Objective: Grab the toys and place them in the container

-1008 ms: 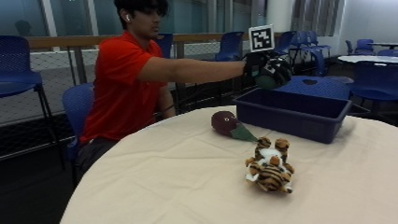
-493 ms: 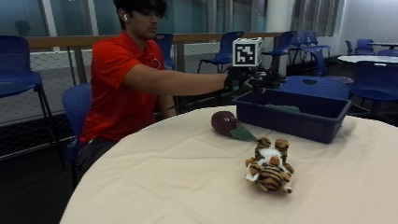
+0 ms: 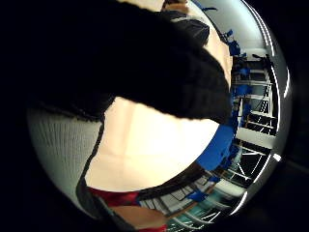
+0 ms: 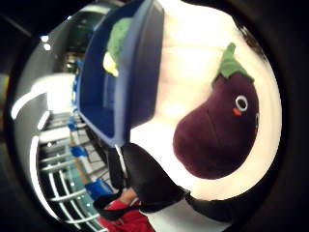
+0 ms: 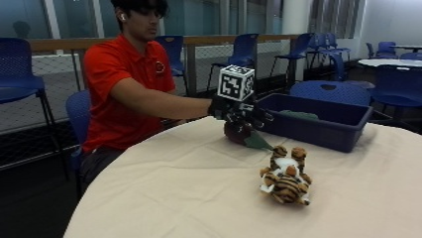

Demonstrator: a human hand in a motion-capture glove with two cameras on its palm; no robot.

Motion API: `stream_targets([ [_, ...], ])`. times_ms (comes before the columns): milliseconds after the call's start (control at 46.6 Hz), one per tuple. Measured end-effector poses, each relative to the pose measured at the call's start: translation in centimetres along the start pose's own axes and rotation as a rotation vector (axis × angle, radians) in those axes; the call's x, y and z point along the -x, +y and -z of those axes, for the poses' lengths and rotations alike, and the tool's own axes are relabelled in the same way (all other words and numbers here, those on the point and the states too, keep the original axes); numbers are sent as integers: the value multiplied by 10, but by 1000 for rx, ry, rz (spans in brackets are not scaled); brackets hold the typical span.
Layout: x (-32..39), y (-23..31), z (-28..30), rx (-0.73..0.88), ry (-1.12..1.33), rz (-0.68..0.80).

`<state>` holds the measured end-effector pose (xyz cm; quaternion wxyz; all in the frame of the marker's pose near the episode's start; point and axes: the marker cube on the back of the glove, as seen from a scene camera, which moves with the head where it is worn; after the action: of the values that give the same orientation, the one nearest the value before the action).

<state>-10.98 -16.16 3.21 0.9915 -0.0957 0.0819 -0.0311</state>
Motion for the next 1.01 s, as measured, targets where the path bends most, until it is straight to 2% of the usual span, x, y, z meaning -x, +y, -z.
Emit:
stream_targets([
  [687, 24, 1, -58, 97, 30, -13],
  [794, 9, 4, -57, 120, 183, 110],
  [901, 24, 6, -57, 90, 71, -23],
  [1008, 28, 11, -56, 25, 48, -32],
])
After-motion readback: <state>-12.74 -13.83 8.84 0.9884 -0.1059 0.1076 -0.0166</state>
